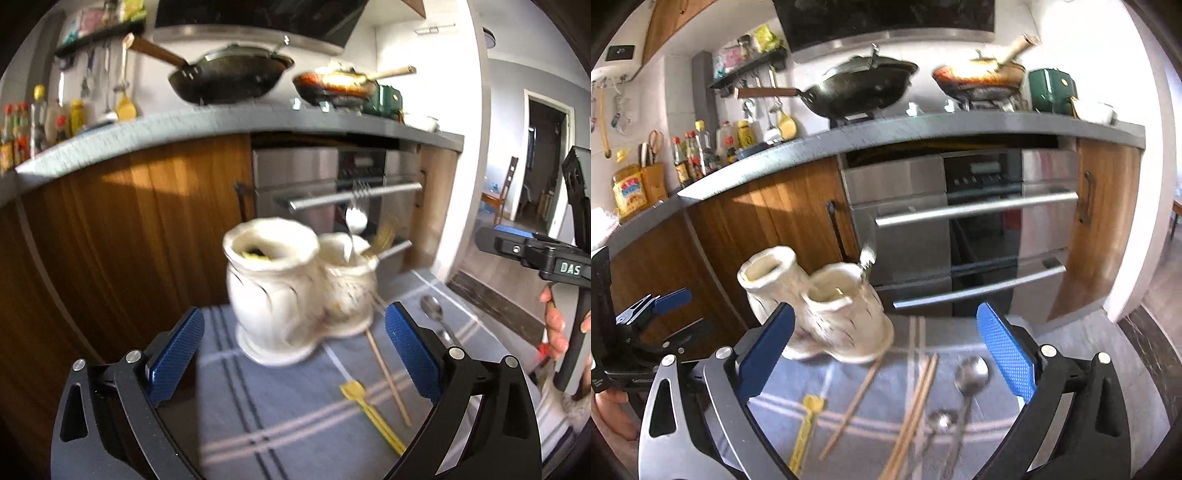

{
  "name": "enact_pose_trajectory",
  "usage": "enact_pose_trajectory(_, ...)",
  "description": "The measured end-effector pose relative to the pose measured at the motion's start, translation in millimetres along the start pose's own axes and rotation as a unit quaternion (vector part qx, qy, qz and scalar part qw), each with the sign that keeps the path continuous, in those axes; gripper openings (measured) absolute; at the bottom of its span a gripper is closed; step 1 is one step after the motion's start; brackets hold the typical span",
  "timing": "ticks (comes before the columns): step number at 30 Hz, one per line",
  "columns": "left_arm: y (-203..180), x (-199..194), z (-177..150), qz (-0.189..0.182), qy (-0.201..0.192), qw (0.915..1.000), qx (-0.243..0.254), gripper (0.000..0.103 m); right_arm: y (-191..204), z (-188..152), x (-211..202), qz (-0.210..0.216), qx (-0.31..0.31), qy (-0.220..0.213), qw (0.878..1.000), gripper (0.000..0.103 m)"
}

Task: Organize utensils
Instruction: 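Withdraw both open tools from the holder back over the cloth, then close left tool on yellow plastic utensil while right tool closes on silver spoon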

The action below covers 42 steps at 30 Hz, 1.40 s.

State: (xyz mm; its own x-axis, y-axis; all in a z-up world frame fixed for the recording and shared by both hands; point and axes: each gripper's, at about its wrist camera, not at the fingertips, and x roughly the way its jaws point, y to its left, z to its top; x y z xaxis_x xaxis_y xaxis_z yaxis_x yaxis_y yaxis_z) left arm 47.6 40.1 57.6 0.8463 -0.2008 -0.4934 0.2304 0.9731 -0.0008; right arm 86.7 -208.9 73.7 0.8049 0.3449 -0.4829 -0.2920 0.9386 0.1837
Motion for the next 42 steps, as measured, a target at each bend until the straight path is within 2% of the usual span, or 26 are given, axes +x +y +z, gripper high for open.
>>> enact_pose_trajectory(6,-12,29,-29,-0.011,0.052,0.9986,0.002,0.097,-30,-40,22,-0.032,0.029,0.059,0.997,0.097)
enact_pose_trajectory(13,-9,56,-47,-0.021,0.090,0.9955,-0.022,0.097,-67,-60,44,-0.059,0.057,0.067,0.994,0.097)
enact_pose_trajectory(16,-13,66,-52,-0.030,0.113,0.9930,-0.020,0.097,-82,-56,60,-0.069,0.043,0.082,0.993,0.081)
enact_pose_trajectory(18,-16,71,-54,-0.036,0.120,0.9920,-0.018,0.097,-90,-52,70,-0.064,0.042,0.092,0.993,0.065)
enact_pose_trajectory(24,-24,81,-61,-0.038,0.136,0.9900,0.002,0.096,-101,-44,101,-0.049,0.019,0.112,0.992,0.045)
enact_pose_trajectory(29,-28,85,-66,-0.053,0.147,0.9876,0.006,0.094,-106,-47,117,-0.047,0.014,0.136,0.989,0.037)
enact_pose_trajectory(31,-30,88,-67,-0.059,0.151,0.9867,0.013,0.086,-109,-49,119,-0.043,0.019,0.139,0.989,0.036)
enact_pose_trajectory(33,-29,92,-68,-0.070,0.161,0.9844,0.007,0.071,-112,-50,121,-0.041,0.023,0.145,0.988,0.032)
enact_pose_trajectory(37,-23,103,-71,-0.089,0.182,0.9791,-0.017,0.057,-114,-55,123,-0.032,0.035,0.155,0.987,0.028)
enact_pose_trajectory(42,-25,107,-73,-0.105,0.184,0.9771,-0.022,0.042,-112,-57,124,-0.026,0.038,0.158,0.986,0.025)
